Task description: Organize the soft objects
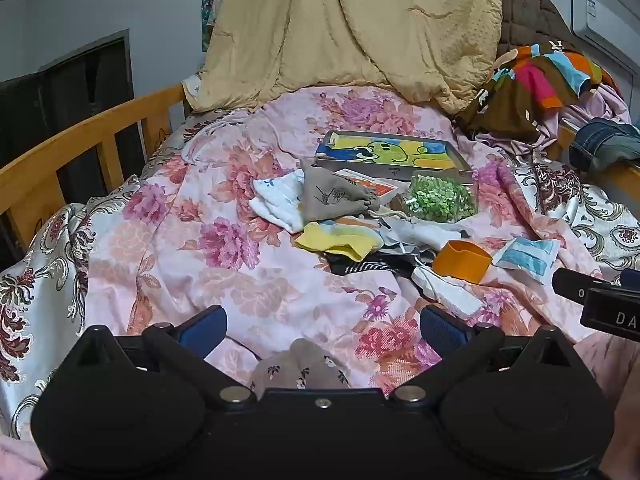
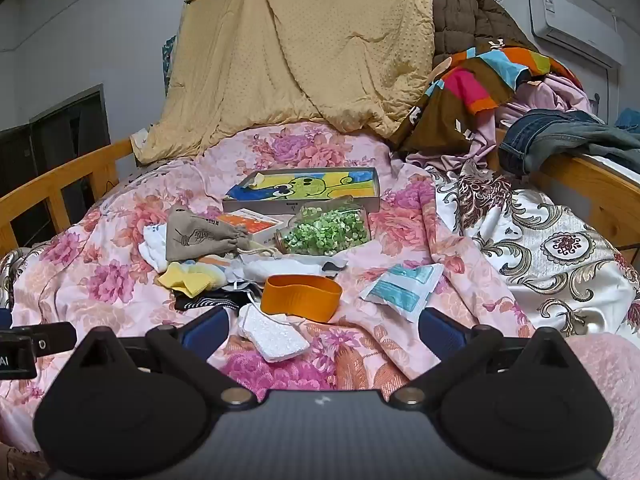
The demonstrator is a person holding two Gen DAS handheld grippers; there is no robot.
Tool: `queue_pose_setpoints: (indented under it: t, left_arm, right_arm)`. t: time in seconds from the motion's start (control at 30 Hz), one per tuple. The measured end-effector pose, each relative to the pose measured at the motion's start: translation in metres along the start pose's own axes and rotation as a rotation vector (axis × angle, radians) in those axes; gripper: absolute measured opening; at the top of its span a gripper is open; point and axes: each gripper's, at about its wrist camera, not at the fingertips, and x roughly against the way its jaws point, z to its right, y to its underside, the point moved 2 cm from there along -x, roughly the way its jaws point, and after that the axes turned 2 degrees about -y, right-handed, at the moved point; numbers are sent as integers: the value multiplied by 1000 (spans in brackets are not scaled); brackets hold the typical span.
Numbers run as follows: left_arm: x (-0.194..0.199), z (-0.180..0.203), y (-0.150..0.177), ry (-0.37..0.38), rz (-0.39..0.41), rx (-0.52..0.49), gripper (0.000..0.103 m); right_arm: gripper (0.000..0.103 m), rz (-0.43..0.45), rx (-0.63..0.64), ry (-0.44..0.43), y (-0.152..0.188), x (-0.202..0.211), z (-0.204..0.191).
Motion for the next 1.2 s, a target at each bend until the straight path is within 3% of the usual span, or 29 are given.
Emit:
queue_pose_setpoints:
  t: [0.33,0.7,1.2]
  left_arm:
    - [0,0,0,3,-6,3,102]
    - [-14,-8,-5,-3,-48,56,102]
    - [-49,-14,-13,-108,-152,80,102]
  right_arm:
    - [103,-5,1,0,0,-1,0]
    - [103,-90,-58,-15,-10,-20,6]
    - [103,-154,-41,-63,-6,-49,5]
